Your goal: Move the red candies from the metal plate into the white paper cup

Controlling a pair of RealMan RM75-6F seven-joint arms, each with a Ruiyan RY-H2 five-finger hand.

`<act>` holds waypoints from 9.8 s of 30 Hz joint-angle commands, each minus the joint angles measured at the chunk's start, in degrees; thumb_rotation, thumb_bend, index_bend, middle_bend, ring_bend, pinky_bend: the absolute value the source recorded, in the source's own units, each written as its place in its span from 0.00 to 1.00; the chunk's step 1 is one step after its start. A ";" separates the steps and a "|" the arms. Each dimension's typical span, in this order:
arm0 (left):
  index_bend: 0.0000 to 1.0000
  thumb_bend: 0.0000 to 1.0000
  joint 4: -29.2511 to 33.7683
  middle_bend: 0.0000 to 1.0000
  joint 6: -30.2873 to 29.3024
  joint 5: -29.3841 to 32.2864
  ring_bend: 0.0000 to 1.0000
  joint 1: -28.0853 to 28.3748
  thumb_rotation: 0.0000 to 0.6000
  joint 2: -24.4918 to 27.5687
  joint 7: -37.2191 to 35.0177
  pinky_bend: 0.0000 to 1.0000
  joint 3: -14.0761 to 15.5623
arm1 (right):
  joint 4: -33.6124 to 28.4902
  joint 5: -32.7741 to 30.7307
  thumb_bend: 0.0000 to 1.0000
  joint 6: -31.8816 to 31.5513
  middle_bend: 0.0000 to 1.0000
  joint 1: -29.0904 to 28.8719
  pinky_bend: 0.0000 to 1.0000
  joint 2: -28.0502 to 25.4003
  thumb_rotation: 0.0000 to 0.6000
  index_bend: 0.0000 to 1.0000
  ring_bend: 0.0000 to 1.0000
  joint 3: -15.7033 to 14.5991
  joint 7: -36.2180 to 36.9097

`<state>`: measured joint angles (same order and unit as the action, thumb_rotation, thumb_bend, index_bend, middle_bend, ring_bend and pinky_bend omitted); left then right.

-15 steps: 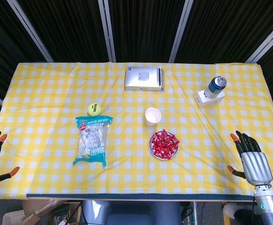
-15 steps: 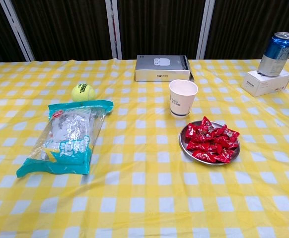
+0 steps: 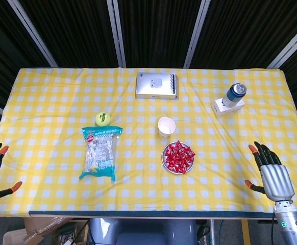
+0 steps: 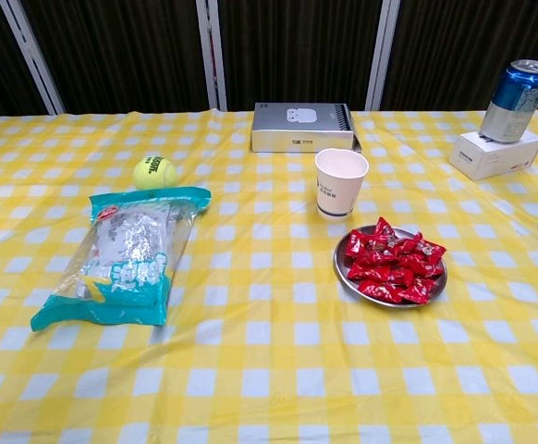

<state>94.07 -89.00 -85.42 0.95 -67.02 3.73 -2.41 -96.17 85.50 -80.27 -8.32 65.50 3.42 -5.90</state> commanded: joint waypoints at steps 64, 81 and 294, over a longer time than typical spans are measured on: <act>0.00 0.00 1.69 0.00 5.38 1.65 0.00 2.15 1.00 2.66 -4.73 0.00 0.63 | 2.81 -53.62 0.22 20.05 0.79 -33.36 1.00 28.19 1.00 0.32 0.86 8.94 -33.05; 0.00 0.00 1.80 0.00 5.30 1.63 0.00 2.19 1.00 2.67 -4.74 0.00 0.72 | 6.53 -48.82 0.53 20.42 0.79 -32.93 1.00 30.41 1.00 0.70 0.86 8.81 -26.32; 0.00 0.00 6.16 0.00 11.03 8.07 0.00 4.40 1.00 4.69 -6.38 0.00 -0.42 | 1.27 -57.08 0.60 22.16 0.78 -45.75 1.00 19.28 1.00 0.64 0.83 18.20 -24.65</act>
<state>100.19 -78.01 -77.37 5.32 -62.33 -2.68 -2.82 -95.78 29.15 -58.60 -53.33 84.37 21.10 -30.30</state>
